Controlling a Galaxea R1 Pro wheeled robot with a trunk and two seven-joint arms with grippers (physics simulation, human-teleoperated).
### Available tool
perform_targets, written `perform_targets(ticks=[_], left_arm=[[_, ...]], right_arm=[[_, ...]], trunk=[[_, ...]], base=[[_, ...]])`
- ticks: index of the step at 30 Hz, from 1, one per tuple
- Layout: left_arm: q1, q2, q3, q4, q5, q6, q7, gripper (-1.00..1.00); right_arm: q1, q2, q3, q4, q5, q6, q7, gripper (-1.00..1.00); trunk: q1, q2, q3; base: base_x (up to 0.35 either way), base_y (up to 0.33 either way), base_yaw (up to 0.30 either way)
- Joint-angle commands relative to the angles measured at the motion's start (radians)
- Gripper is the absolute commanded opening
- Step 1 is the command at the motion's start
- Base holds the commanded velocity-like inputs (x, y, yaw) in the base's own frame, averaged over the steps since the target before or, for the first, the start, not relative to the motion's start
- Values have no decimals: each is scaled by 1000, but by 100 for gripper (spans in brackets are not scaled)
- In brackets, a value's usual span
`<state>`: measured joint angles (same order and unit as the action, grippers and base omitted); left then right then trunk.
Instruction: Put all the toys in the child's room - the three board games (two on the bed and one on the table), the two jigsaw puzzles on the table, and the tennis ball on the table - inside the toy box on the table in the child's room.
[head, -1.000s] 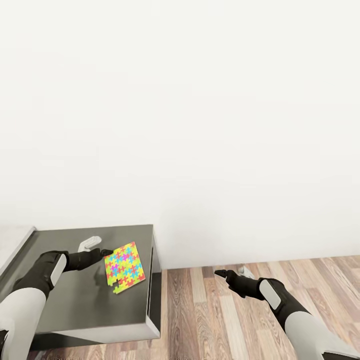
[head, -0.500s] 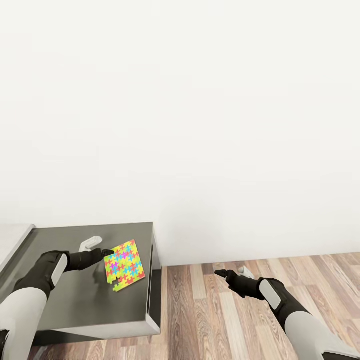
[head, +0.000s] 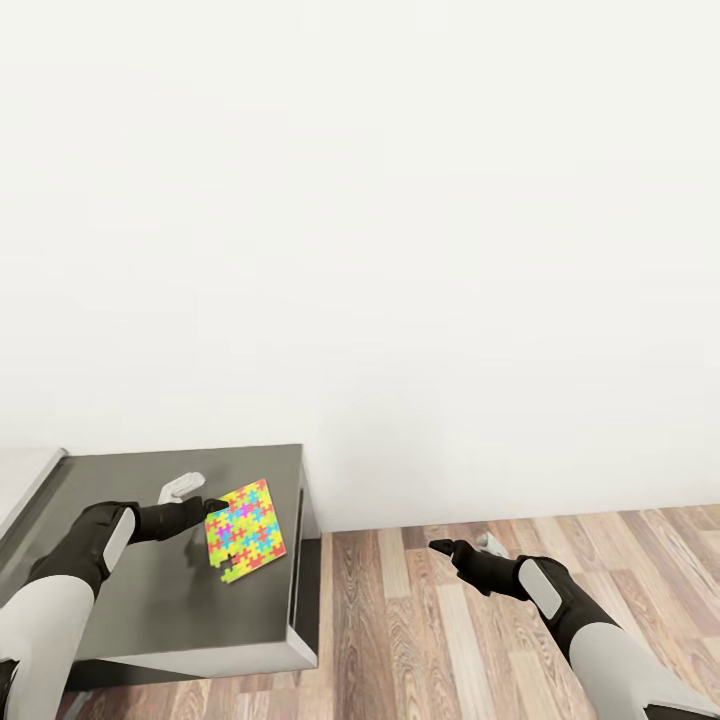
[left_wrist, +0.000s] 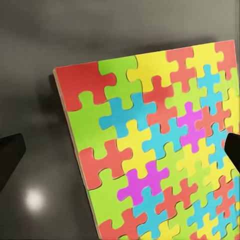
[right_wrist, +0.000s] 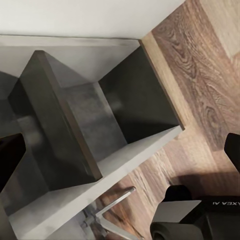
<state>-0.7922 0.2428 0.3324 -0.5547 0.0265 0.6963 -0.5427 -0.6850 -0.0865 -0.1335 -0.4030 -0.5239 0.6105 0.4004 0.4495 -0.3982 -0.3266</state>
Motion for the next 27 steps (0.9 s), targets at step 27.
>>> perform_targets(ticks=[27], left_arm=[[-1, -2, 4, -1, 3, 8, -2, 100]], right_arm=[[-1, 0, -6, 0, -1, 8, 1, 100]], trunk=[[1, -2, -2]], base=[[0, -48, 0]])
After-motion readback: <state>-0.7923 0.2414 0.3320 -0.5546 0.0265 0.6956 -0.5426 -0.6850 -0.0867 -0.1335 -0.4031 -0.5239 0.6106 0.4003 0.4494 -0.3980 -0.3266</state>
